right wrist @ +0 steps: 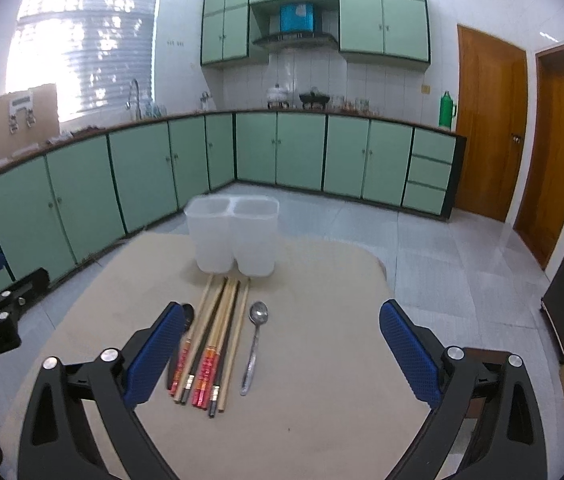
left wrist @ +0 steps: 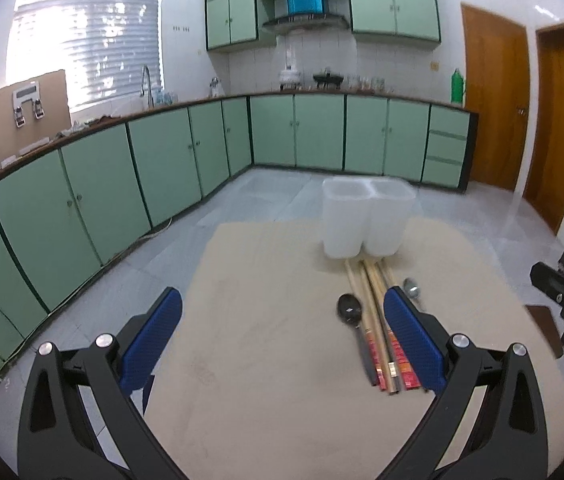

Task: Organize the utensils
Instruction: 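Move the left tool to the black spoon and close on its handle, then lift the black spoon with the left tool and drop it into the white holder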

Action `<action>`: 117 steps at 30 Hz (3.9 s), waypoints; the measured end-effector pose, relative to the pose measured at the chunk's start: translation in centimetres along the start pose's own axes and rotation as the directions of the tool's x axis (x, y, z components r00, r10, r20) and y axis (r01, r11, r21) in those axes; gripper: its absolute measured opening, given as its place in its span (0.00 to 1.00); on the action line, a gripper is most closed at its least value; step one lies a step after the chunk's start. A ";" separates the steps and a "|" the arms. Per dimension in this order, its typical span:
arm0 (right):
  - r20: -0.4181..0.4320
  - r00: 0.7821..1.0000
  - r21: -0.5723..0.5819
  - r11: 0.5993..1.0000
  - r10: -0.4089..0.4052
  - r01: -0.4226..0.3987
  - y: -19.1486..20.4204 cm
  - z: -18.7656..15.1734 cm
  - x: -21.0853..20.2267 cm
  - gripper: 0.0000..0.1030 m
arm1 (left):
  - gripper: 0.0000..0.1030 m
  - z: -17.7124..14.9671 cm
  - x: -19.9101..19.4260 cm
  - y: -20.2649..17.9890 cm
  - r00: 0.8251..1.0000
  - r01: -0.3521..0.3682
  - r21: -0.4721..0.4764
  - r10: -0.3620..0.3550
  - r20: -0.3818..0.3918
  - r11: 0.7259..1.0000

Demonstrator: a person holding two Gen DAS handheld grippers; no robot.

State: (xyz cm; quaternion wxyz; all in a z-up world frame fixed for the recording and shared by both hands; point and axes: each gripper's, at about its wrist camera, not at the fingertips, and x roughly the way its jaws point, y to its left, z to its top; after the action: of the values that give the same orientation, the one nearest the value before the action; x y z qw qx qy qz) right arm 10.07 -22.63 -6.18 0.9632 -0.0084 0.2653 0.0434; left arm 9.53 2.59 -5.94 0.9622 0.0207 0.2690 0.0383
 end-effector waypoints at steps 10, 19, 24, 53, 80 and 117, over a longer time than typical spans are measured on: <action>-0.229 0.969 0.030 0.995 0.097 -0.092 -0.8 -0.6 12.0 0.71 | 0.95 -1.1 9.3 -0.8 0.986 0.011 0.016 -0.008 -0.164 1.000; -0.345 0.925 0.056 0.988 0.157 -0.147 0.3 -2.0 18.5 0.57 | 0.95 -1.9 14.4 -1.9 0.970 0.027 0.001 -0.026 -0.242 1.000; -0.365 0.916 0.061 0.986 0.168 -0.156 0.7 -2.1 20.0 0.51 | 0.95 -2.0 16.2 -2.0 0.964 0.023 0.005 -0.021 -0.265 1.000; -0.352 0.927 0.035 0.991 0.132 -0.129 1.4 -2.3 20.9 0.28 | 0.95 -2.4 21.4 -5.8 0.938 0.086 -0.004 -0.082 -0.337 0.996; -0.256 0.956 0.064 0.989 0.142 -0.130 0.2 -3.1 19.4 0.27 | 0.33 -1.9 19.5 -5.0 0.936 0.231 -0.111 -0.252 -0.247 0.967; 0.286 0.951 0.072 0.987 0.119 -0.146 -1.1 17.6 24.7 0.27 | 0.33 18.3 22.6 -9.4 0.909 0.228 0.013 -0.217 0.356 0.974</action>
State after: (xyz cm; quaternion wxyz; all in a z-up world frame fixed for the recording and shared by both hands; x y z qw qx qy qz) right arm 40.25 -21.06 -3.70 0.9853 0.0602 0.1279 0.0964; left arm 38.89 -5.25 -2.54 0.9931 -0.0172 0.0907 -0.0721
